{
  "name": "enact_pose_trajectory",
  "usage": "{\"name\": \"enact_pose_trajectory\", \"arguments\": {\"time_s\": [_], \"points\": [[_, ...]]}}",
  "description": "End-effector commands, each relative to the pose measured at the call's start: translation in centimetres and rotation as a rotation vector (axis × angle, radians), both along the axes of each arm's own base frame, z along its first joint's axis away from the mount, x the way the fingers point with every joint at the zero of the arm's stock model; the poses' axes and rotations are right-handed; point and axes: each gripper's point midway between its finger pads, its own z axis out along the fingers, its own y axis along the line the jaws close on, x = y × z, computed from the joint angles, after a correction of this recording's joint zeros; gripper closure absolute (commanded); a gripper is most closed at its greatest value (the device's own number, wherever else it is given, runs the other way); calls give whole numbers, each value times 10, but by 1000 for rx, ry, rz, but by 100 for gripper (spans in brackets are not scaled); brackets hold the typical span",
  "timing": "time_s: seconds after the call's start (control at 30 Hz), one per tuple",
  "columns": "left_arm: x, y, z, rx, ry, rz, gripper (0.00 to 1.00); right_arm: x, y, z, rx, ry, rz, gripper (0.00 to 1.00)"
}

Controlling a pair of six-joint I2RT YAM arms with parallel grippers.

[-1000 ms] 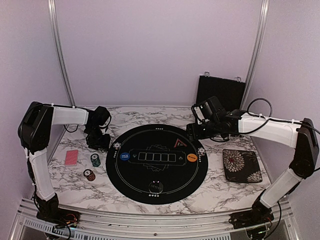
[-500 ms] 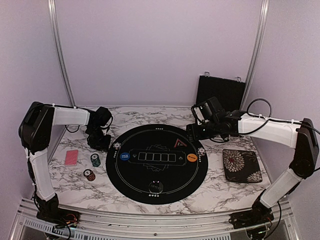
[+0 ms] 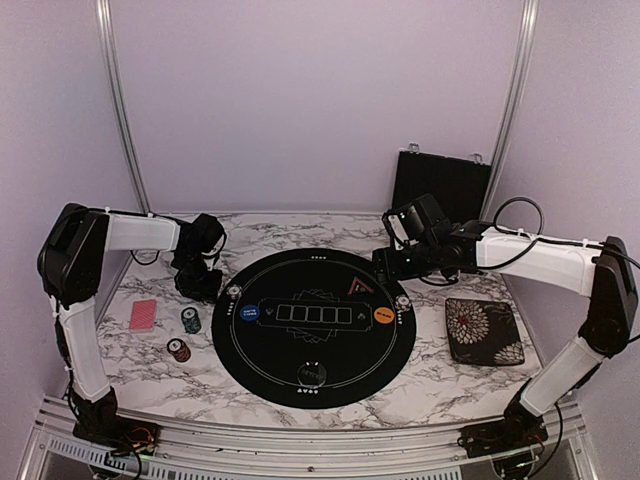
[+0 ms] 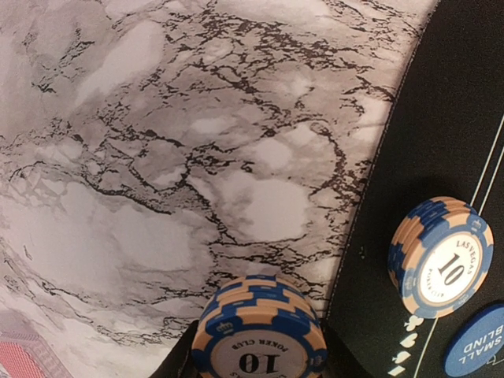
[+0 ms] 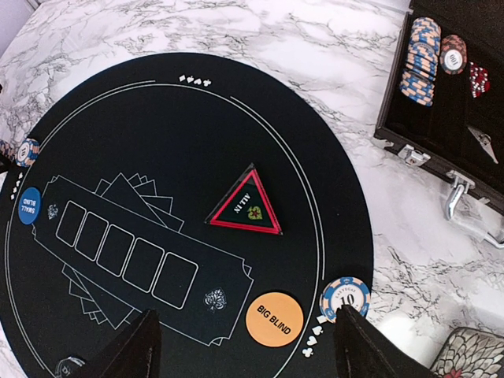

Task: Distribute texas hold em gaming equipment
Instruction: Pick up the pile of poker chips from the center of the board.

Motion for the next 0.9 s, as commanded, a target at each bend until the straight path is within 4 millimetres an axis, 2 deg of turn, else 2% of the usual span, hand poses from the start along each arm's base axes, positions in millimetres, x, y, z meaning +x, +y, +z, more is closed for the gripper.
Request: {"name": "enact_pose_trajectory", "arguments": {"time_s": [0.0,0.87], "points": [[0,0,14,-7,-37,7,69,2,5,13,28,-37,-2,27],[3,-2,41,-43,-102,17,69,2,6,12,20,-33,-8,27]]}}
